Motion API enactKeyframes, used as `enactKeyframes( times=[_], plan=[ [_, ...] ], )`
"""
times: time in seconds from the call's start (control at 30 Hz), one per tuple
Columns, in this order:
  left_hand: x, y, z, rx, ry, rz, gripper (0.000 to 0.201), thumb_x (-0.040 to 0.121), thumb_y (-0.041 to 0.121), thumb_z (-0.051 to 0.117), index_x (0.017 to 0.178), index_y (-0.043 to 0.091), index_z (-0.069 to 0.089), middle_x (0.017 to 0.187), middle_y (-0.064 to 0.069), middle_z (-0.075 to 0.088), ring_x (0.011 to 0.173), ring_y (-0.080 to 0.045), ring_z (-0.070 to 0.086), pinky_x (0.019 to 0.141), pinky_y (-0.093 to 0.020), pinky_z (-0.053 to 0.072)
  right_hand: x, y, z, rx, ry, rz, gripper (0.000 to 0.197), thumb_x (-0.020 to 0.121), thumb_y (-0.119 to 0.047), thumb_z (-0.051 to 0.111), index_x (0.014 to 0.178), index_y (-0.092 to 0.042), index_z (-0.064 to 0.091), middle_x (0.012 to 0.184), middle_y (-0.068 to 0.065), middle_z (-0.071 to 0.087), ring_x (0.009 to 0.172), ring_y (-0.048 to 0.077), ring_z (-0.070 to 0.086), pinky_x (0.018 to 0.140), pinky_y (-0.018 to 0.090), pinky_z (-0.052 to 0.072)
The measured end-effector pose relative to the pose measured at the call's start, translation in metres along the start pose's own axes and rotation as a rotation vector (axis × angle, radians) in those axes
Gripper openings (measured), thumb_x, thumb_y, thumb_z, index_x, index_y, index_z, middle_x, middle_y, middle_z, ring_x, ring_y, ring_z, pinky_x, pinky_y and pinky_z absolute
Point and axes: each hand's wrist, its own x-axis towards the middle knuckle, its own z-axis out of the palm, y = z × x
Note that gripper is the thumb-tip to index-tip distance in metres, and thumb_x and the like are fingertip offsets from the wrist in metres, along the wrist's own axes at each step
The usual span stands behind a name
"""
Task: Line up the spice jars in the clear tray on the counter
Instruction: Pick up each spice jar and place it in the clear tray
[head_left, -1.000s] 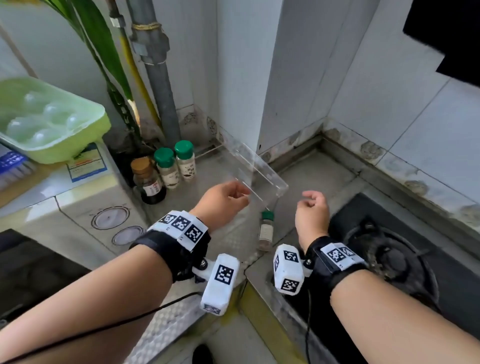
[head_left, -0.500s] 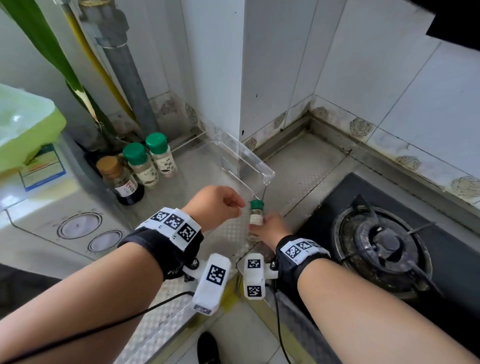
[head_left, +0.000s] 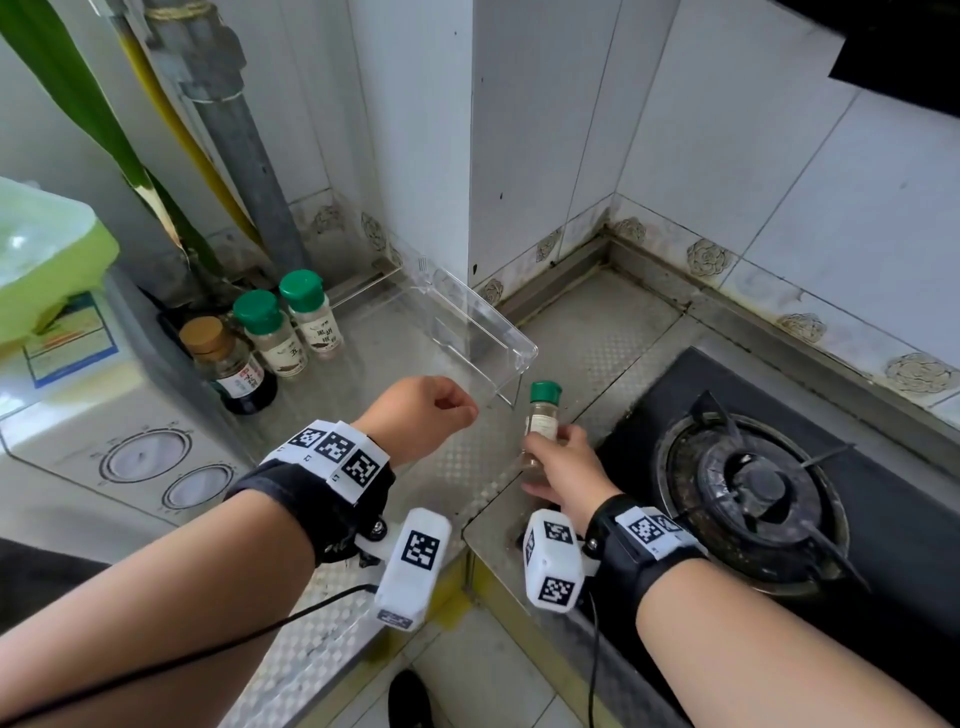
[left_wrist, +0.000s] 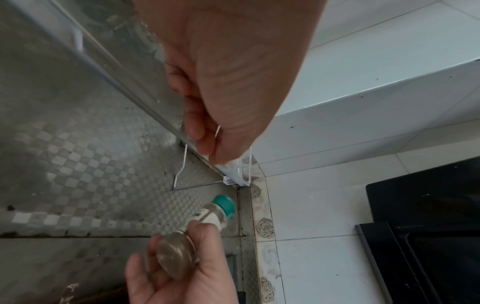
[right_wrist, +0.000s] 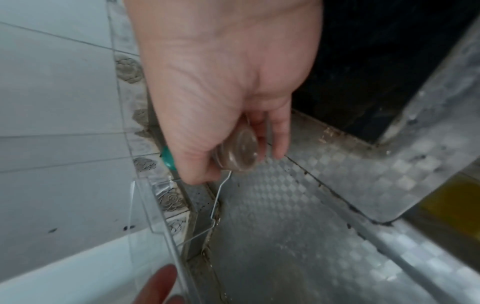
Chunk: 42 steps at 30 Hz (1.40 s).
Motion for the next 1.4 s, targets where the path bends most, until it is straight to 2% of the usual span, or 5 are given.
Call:
enactKeyframes(
  times=[0.2,0.5,0.6,1.07,1.4],
  plan=[
    [-0.005,0.019,-0.002,-0.126,0.042,-0.031,0.019,0.085,0.034,0.061,0.096,0.023,0.071,0.081,0.005,0.067,0.077,-0.014,0.062,0.069,-0.023,0.049,-0.027,-0.018,-0.004,-0.137,0.110,-0.429,0.043,0.080,-0.001,0.063,0.110,-0.016,0.036,0.089,-0.002,0.049,0.068,0.009,0.051,0.052,0.007,0.043],
    [-0.021,0.051,-0.013,-0.394,0.095,0.002,0.043,0.076,0.052,0.068,0.106,0.022,0.060,0.094,0.004,0.069,0.072,-0.006,0.064,0.055,-0.019,0.050,-0.048,-0.034,0.008,-0.426,-0.051,-0.726,0.048,0.077,0.000,0.069,0.099,-0.026,0.035,0.085,-0.007,0.053,0.069,0.009,0.055,0.058,0.013,0.047],
    [-0.023,0.044,-0.020,-0.347,0.132,0.006,0.036,0.080,0.044,0.069,0.106,0.019,0.062,0.093,0.002,0.071,0.071,-0.008,0.063,0.058,-0.020,0.052,-0.052,-0.037,0.013,-0.451,-0.084,-0.742,0.050,0.076,-0.008,0.074,0.101,-0.026,0.035,0.091,-0.002,0.055,0.075,0.015,0.057,0.066,0.028,0.052],
    [-0.039,0.014,-0.052,-0.448,0.213,0.072,0.035,0.086,0.024,0.064,0.121,0.028,0.062,0.108,0.000,0.069,0.081,-0.011,0.060,0.081,-0.031,0.051,-0.048,-0.061,0.049,-0.568,-0.283,-0.679,0.050,0.080,-0.025,0.072,0.127,-0.018,0.055,0.117,0.005,0.063,0.106,0.017,0.062,0.088,0.024,0.050],
    [-0.050,-0.020,-0.073,-0.496,0.504,-0.102,0.035,0.091,0.040,0.053,0.117,0.019,0.065,0.105,0.001,0.068,0.086,-0.011,0.059,0.082,-0.029,0.049,-0.038,-0.100,0.104,-0.622,-0.212,-0.731,0.030,0.079,-0.022,0.072,0.100,-0.027,0.051,0.098,-0.005,0.064,0.088,0.013,0.060,0.080,0.024,0.046]
  ],
)
